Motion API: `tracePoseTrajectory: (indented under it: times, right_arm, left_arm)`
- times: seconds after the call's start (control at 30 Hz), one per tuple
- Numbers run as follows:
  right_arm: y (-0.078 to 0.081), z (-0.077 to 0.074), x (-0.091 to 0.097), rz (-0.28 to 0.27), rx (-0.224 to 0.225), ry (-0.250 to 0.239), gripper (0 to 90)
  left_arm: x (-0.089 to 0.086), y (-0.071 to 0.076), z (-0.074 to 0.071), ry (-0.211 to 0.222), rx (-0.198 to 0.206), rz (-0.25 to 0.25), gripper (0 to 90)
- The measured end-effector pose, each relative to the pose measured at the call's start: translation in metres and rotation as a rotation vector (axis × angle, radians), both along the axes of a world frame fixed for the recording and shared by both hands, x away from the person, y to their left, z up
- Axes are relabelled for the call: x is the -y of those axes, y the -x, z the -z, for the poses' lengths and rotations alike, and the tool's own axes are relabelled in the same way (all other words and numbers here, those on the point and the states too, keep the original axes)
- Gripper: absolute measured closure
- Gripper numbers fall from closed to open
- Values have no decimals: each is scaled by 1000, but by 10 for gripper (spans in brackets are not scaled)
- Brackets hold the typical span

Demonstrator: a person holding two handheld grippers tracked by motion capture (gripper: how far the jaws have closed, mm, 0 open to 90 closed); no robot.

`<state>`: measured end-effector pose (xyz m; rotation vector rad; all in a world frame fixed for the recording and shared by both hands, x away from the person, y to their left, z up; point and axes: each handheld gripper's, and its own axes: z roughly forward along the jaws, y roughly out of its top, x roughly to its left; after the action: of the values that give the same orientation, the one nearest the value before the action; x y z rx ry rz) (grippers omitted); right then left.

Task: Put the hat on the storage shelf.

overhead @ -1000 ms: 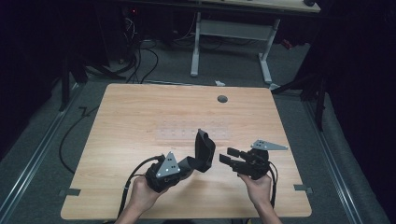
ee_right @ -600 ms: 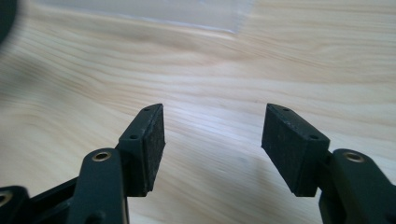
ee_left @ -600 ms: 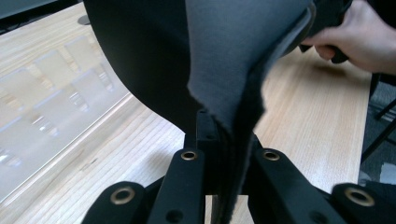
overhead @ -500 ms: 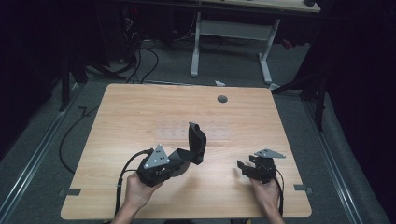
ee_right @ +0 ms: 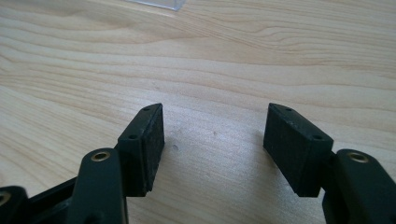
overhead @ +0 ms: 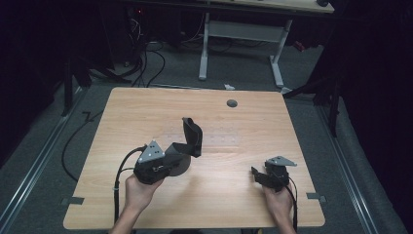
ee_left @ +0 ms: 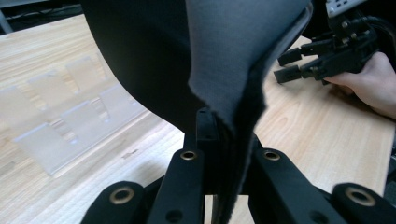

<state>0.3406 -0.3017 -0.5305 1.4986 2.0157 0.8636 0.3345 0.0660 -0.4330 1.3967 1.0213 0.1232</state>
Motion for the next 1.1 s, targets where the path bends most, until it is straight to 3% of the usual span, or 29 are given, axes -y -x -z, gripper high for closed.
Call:
tracePoseTrajectory:
  times: [0.1, 0.23, 0.6, 1.1]
  right_arm:
    - [0, 0, -1, -6, 2, 10, 383]
    - [0, 0, -1, -9, 2, 8, 374]
    - [0, 0, -1, -11, 1, 8, 369]
    - [0, 0, -2, -16, 0, 9, 359]
  left_arm:
    - [-3, -5, -2, 29, -14, -13, 859]
    - [-7, -10, -11, 57, 16, -47, 859]
    - [-21, -25, -23, 59, 57, -108, 859]
    - [-27, -61, -30, 57, 88, -163, 859]
